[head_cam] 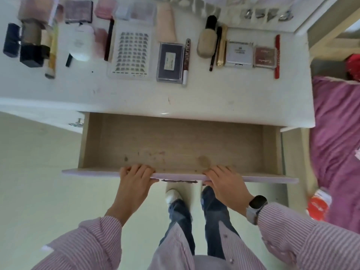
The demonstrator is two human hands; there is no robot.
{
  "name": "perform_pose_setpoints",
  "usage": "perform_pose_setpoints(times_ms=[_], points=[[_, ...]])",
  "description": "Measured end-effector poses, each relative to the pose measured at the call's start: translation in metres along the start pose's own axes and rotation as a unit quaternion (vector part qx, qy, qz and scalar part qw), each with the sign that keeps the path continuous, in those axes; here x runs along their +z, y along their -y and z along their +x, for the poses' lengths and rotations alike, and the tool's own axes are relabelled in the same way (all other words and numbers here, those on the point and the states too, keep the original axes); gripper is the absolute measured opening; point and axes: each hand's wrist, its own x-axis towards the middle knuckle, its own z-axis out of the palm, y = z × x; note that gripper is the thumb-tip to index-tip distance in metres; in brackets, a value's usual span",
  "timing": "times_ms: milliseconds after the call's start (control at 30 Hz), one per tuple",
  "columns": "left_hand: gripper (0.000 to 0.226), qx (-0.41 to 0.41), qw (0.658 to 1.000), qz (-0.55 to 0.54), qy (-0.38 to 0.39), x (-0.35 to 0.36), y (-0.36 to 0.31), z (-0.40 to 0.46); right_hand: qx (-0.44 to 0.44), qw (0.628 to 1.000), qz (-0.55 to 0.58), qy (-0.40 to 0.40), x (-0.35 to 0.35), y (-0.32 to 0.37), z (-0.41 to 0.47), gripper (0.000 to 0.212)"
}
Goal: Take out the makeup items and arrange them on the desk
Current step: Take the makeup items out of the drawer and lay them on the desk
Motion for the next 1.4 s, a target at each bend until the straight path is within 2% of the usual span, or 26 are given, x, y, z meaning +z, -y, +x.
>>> perform_pose_setpoints(times_ms=[167, 200, 267, 300, 400, 500, 800, 933, 1100, 1233, 1400], points=[[0.062, 0.008, 1.0, -0.02, -0.001, -0.007, 0.003, 0.01, 0.008, 1.0, -0.018, -0.003, -0.006, -0.001, 0.006, 0.022], [0.055, 0.011, 1.0, -0.02, -0.021, -0.006, 0.003, 0.012, 0.012, 0.999, -0.029, -0.003, -0.008, -0.001, 0.009, 0.023], [0.026, 0.021, 0.997, -0.022, -0.076, -0.007, 0.006, 0.022, 0.034, 0.998, -0.056, -0.022, -0.012, -0.003, 0.018, 0.029], [0.031, 0.009, 0.996, -0.021, -0.091, -0.009, 0.008, 0.029, 0.051, 0.996, -0.068, -0.034, -0.016, -0.005, 0.023, 0.036], [0.084, 0.003, 0.996, 0.014, -0.091, -0.021, 0.018, 0.05, 0.089, 0.989, -0.111, -0.029, -0.026, -0.014, 0.038, 0.075], [0.105, 0.025, 0.996, 0.042, -0.07, -0.029, 0.02, 0.059, 0.089, 0.986, -0.145, 0.002, -0.03, -0.019, 0.044, 0.098], [0.115, 0.034, 0.997, 0.046, -0.043, -0.031, 0.025, 0.071, 0.068, 0.984, -0.167, 0.014, -0.032, -0.035, 0.052, 0.107], [0.137, 0.009, 0.996, 0.085, 0.04, -0.035, 0.041, 0.089, 0.049, 0.981, -0.185, 0.042, -0.038, -0.041, 0.062, 0.111], [0.141, 0.047, 0.984, 0.149, 0.088, -0.043, 0.044, 0.1, 0.025, 0.967, -0.218, 0.127, -0.045, -0.053, 0.066, 0.124], [0.142, 0.089, 0.978, 0.162, 0.092, -0.044, 0.046, 0.107, 0.035, 0.966, -0.224, 0.124, -0.051, -0.051, 0.064, 0.12], [0.135, 0.088, 0.985, 0.142, 0.033, -0.053, 0.045, 0.111, 0.056, 0.978, -0.198, 0.044, -0.051, -0.042, 0.071, 0.105]])
